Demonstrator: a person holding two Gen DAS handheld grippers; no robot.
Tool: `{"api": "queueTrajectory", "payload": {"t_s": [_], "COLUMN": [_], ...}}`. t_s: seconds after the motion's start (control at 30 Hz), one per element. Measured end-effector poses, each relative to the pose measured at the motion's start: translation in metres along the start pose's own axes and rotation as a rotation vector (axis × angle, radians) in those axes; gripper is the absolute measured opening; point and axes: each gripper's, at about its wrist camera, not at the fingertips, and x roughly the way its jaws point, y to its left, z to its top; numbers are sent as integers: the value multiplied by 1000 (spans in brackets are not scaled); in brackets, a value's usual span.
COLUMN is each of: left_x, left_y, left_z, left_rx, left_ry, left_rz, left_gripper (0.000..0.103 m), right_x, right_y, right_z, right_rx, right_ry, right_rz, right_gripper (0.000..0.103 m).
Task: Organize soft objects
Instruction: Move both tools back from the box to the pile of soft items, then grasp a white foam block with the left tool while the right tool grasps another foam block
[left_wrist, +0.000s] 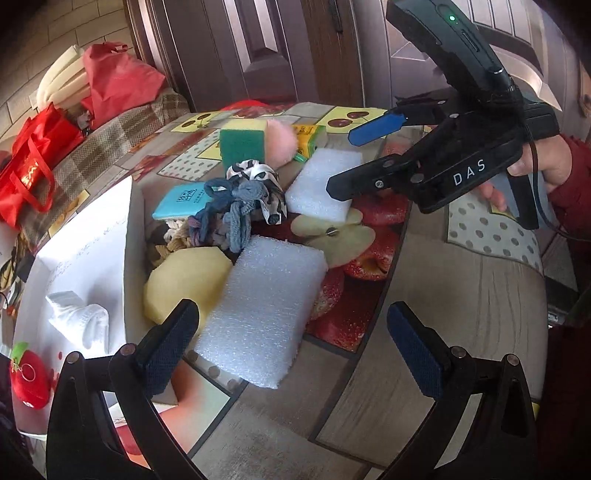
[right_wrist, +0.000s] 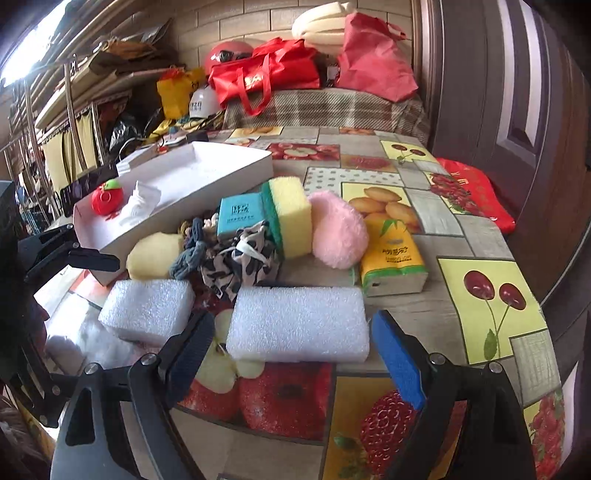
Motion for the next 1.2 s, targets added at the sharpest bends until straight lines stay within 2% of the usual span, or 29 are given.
{"api": "queueTrajectory", "payload": {"t_s": [0.13, 0.2, 0.3, 0.47, 0.57, 0.67, 0.9, 0.93, 1.03, 1.1, 1.2], "left_x": [3, 9, 13, -5, -17, -7, 7, 9, 20, 19, 20], "left_y": [13, 18, 12, -8, -12, -6, -9, -8, -5, -6, -7], "left_z": [3, 4, 6, 2, 4, 9, 16, 17, 16, 18, 17], "left_rx": [-84, -123, -125, -131, -133, -185, -195, -199, -211, -192, -187], "left_ry": [-7, 17, 39, 25, -16, 19, 50, 59, 107, 98, 97], "left_rz": [-30, -33, -31, -186, -162, -171, -152, -153, -177, -169, -169], "left_gripper": [102, 102, 102, 102, 102, 102, 102, 99, 61, 53, 52], "right_x": [14, 20, 25, 13, -6, -20, -20, -18, -13, -14, -24], "right_y": [6, 6, 7, 5, -5, -16, -29, -29, -26, -29, -35], "right_z": [5, 8, 10, -8, -19, -23, -26, -25, -22, -20, -22], "right_rx": [-47, -56, -77, -178, -162, -97, -47, -45, -49, -29, 15], "right_ry": [51, 69, 84, 98, 45, 2, 18, 22, 38, 33, 22], "right_rz": [-21, -40, -55, -104, -57, -10, 20, 25, 46, 44, 55], "right_gripper": [88, 88, 88, 87, 88, 88, 88, 88, 95, 95, 95]}}
